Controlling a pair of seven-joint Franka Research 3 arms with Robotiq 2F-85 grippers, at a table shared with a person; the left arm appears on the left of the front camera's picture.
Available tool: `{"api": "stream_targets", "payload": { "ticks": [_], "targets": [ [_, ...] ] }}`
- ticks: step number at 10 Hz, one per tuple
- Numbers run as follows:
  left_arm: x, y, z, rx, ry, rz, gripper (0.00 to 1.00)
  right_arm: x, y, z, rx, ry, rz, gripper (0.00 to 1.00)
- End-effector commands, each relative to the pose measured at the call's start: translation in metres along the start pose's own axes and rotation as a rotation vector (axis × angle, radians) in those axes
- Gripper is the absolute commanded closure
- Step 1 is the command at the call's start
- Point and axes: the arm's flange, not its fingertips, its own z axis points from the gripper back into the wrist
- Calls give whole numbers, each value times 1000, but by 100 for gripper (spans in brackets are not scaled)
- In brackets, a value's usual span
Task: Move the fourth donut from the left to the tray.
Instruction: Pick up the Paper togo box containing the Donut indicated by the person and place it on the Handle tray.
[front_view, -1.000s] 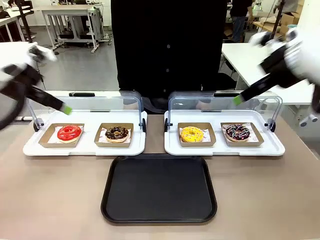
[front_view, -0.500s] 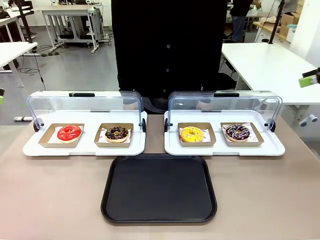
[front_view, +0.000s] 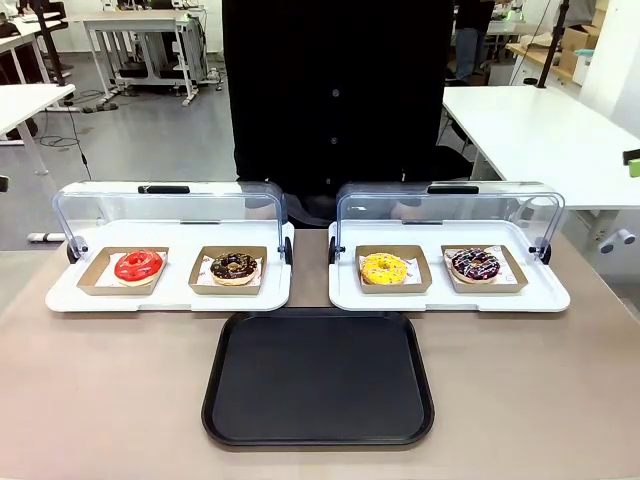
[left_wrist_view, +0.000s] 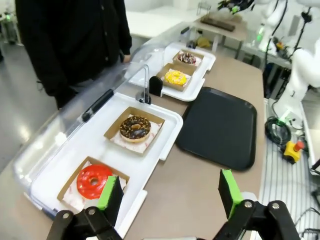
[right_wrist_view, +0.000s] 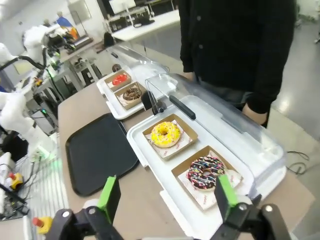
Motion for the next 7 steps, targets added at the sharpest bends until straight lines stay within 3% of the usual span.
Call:
{"api": "stream_targets", "payload": {
  "ticks": [1,7],
  "targets": [
    [2,-4,2,-4,-23,-44,0,7,-9,3,2,-11,27,0],
    [3,-5,0,-9,-8,-26,0,-3,-9,-1,10,3,-10,0]
  ]
}}
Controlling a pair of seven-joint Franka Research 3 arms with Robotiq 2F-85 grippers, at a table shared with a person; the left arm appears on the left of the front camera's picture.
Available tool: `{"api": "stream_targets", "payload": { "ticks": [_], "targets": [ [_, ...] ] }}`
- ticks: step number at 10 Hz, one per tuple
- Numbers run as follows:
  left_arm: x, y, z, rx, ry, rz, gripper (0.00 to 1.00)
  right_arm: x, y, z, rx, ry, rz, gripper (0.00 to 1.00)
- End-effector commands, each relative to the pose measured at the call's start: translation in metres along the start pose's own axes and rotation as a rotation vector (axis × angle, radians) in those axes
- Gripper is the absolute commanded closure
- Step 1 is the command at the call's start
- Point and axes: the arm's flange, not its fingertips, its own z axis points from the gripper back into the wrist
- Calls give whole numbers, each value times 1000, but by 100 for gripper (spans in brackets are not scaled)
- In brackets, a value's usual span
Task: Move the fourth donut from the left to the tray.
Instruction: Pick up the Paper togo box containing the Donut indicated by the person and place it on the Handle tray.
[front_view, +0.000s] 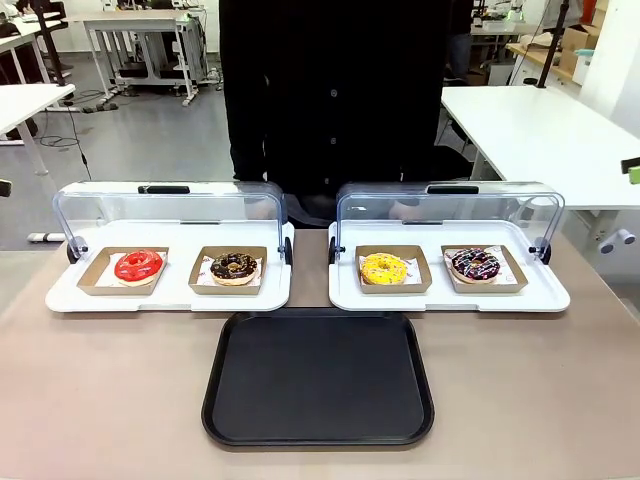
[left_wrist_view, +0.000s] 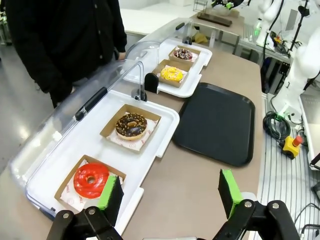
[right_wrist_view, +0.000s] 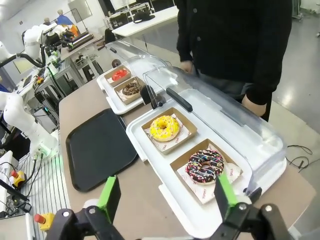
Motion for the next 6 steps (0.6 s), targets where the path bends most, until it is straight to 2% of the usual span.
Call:
{"api": "stream_targets", "payload": {
  "ticks": [1,6],
  "targets": [
    [3,2,1,-4,-30,-13,0,2,0,-2,7,-23,10,0],
    [3,2,1,-4,-30,-13,0,2,0,-2,7,-23,10,0]
  ]
}}
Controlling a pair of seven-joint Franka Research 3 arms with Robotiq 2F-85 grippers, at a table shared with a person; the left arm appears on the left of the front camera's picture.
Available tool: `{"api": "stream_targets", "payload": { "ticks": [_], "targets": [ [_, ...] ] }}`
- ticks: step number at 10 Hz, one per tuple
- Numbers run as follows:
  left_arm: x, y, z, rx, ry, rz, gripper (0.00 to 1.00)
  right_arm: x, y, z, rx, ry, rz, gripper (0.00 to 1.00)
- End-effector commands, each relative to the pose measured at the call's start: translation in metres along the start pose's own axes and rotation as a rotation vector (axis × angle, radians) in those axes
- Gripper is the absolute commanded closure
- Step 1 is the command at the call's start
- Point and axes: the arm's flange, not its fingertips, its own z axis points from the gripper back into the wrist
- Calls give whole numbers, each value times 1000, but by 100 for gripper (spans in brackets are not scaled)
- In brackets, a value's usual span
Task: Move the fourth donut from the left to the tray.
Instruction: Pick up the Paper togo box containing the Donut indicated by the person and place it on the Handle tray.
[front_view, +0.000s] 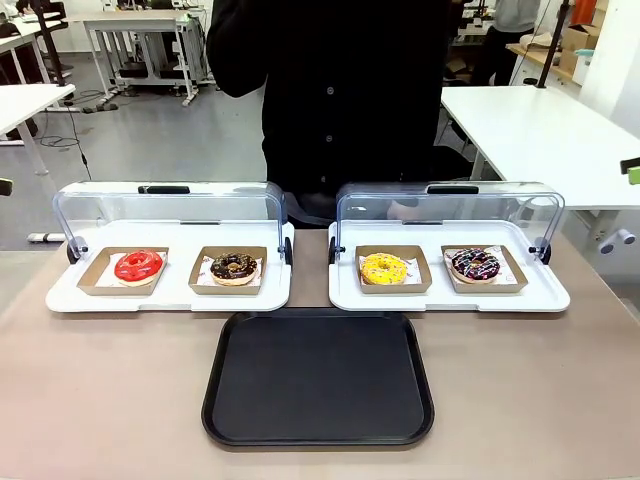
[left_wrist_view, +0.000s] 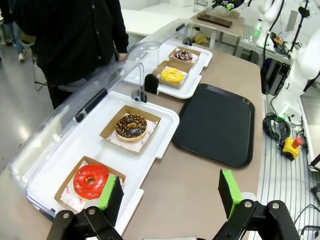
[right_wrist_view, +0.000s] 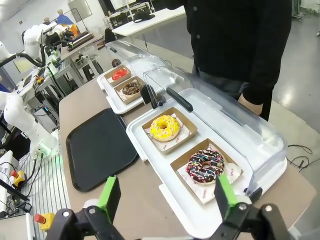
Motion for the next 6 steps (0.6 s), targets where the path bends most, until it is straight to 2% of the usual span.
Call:
{"api": "stream_targets", "payload": {
  "ticks": [1,6],
  "targets": [
    [1,2,1,-5,-26,-15,0,1,0,-1,6,-25,10,0],
    [1,2,1,-5,-26,-15,0,1,0,-1,6,-25,10,0]
  ]
}}
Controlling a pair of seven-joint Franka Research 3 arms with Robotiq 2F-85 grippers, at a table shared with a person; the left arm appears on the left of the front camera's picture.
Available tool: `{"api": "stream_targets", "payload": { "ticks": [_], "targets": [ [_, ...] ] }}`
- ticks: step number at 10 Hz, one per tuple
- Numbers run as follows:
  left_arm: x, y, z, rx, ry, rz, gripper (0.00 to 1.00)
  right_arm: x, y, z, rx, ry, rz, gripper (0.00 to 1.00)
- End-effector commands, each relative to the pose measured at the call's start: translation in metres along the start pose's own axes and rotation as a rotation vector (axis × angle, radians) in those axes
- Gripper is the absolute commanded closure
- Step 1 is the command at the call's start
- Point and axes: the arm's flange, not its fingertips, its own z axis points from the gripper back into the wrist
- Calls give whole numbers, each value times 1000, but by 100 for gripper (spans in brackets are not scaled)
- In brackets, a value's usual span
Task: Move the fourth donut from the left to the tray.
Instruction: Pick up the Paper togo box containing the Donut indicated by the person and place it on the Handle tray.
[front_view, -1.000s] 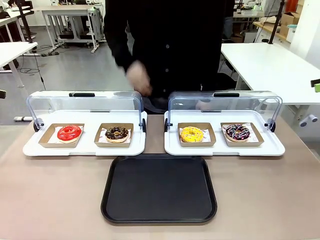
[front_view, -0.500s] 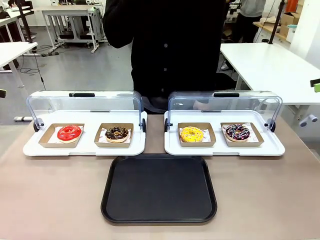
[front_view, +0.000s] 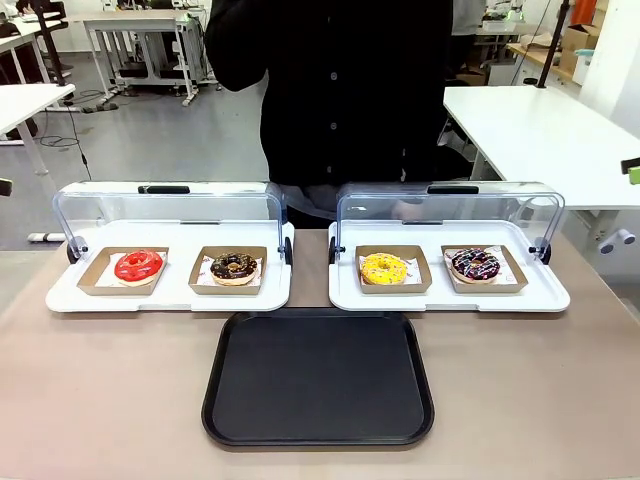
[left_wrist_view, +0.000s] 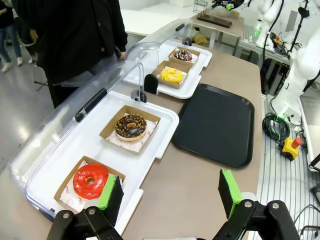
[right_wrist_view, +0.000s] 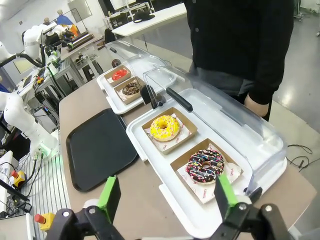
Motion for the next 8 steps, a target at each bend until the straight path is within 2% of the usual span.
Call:
{"api": "stream_targets", "payload": {
  "ticks": [1,8],
  "targets": [
    [1,2,1,-3,-25,-17,0,2,0,-1,7,-24,11,0],
    [1,2,1,-3,-25,-17,0,2,0,-1,7,-24,11,0]
  ]
}}
